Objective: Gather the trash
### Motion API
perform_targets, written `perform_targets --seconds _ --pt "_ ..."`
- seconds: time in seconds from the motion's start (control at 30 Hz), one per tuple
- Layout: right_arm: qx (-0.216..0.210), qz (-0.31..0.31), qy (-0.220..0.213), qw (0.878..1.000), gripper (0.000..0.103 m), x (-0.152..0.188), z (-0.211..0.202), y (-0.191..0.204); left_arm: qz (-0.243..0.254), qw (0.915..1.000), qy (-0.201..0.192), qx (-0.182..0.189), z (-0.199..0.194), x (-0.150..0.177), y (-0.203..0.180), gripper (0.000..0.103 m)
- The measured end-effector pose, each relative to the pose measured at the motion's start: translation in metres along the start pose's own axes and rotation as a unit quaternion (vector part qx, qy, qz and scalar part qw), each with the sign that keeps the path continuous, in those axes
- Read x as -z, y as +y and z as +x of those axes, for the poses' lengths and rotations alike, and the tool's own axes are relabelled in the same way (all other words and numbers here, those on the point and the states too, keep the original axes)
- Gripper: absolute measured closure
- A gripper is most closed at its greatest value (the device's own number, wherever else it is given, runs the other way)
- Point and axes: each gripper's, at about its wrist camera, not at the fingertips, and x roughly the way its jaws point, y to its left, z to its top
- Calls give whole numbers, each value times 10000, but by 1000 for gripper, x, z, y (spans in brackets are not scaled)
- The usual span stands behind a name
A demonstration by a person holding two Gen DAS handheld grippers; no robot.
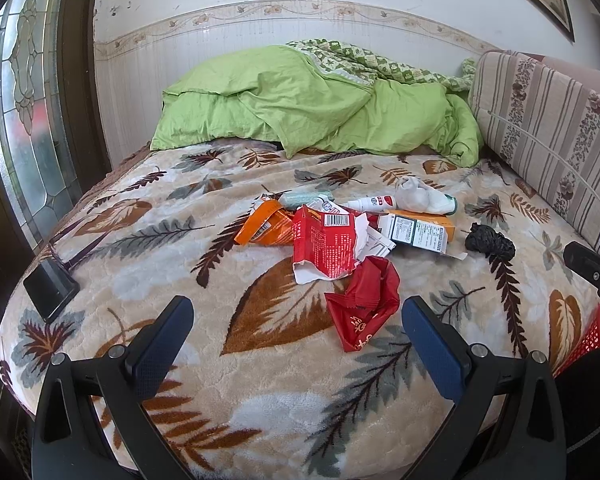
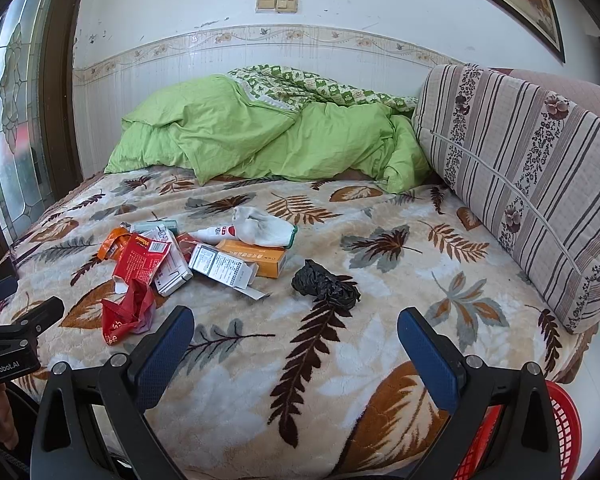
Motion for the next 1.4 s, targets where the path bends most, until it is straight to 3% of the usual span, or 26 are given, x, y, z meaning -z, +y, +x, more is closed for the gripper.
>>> perform_targets --seconds 0.27,0.47,0.6,0.73,0.9,0.97,1.03,1.07,1.2,1.3,1.4 --pt "-9 6 4 10000 1 -1 0 -1 -1 10000 10 2 0 0 -1 0" --pt "-193 286 105 9993 1 0 4 -11 174 9969 494 582 18 0 -12 0" --pt "-475 878 317 9945 5 0 12 -34 365 9922 841 848 43 -6 -31 13" --pt "-689 1205 525 9889 18 -1 23 -47 495 9843 1392 963 83 -10 -46 39" --pt "-658 1336 749 9860 19 -15 47 -59 579 9783 1843 743 118 -1 -56 42" --pt "-556 1283 851 9865 19 -23 65 -64 714 9787 1821 617 121 -1 -58 50" --pt "-530 1373 1066 9833 19 -27 88 -69 805 9794 1773 538 123 -2 -59 68" --pt "-579 1456 1257 9796 20 -27 103 -73 781 9797 1764 546 124 -2 -57 73" --pt "-602 1717 1834 9661 26 -21 156 -83 627 9808 1727 654 125 -7 -48 80" --pt "-751 1937 2106 9552 56 -13 179 -86 539 9810 1658 857 120 -9 -45 81" --pt "-767 1915 2045 9569 60 -12 176 -82 438 9815 1492 1120 110 -13 -45 81"
